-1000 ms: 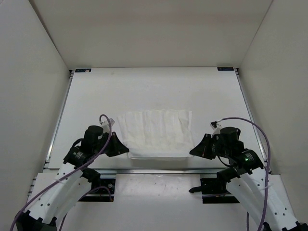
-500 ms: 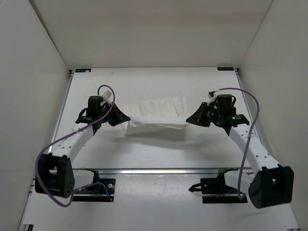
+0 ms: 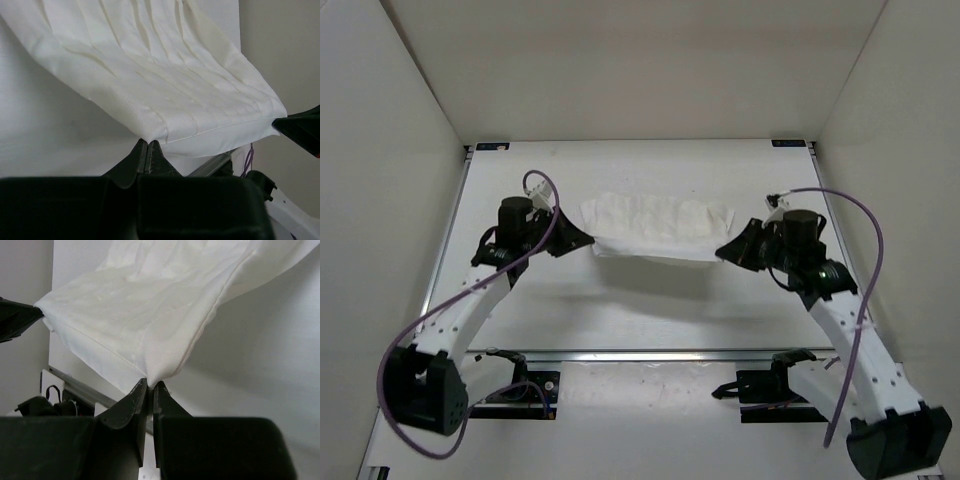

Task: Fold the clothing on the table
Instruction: Fold the skirt

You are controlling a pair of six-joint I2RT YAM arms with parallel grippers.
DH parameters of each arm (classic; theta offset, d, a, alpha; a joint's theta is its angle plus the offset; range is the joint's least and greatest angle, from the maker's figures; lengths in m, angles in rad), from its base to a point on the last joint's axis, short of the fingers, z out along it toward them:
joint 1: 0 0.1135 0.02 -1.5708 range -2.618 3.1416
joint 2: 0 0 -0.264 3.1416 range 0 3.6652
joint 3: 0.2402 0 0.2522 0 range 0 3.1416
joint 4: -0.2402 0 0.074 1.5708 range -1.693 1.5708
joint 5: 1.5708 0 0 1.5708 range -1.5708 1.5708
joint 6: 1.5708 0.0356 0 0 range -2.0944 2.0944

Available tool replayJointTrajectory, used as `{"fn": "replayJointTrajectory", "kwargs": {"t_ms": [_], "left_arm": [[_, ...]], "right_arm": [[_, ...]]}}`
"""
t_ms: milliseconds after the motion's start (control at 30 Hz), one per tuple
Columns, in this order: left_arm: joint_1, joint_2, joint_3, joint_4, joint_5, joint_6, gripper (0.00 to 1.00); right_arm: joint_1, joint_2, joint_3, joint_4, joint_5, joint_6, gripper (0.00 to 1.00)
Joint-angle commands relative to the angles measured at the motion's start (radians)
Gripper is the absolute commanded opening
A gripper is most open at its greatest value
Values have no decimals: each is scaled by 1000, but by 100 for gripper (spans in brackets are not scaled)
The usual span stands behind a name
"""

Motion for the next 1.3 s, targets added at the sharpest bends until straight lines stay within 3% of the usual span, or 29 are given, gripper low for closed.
{"fn": "replayJointTrajectory", "kwargs": {"t_ms": [0,167,300,400,600,667,767,800,833,1000,1100,1267], "left_arm": [[-20,-164,-96,-88,-102,26,0],[-27,-323,-190,-160,-95,2,0],[-14,-230,-142,-136,-98,25,0],[30,-87,-104,-65,-82,31,0],[85,258,49,88,-120,22,1],[113,346,93,174,-92,0,33],[145,423,152,243,-63,-44,34],[159,440,175,242,-57,-53,38],[164,438,185,247,-36,-55,50],[156,340,128,225,-46,-38,56],[121,267,44,146,-83,8,56],[52,141,-131,98,-158,49,60]], "right_arm": [[3,-168,-94,-158,81,2,0],[-29,-309,-150,-286,-17,39,0],[-76,-263,-140,-271,-58,14,0],[-89,-134,-114,-159,-73,16,0],[-52,341,117,125,-27,5,1],[-50,516,230,286,-57,-19,19],[-60,682,399,311,-88,-70,46],[-64,705,436,287,-79,-84,49],[-64,739,476,264,-74,-119,52],[-81,650,340,328,19,-199,69],[-138,618,219,316,-8,-174,74],[-123,511,9,320,33,-107,74]]}}
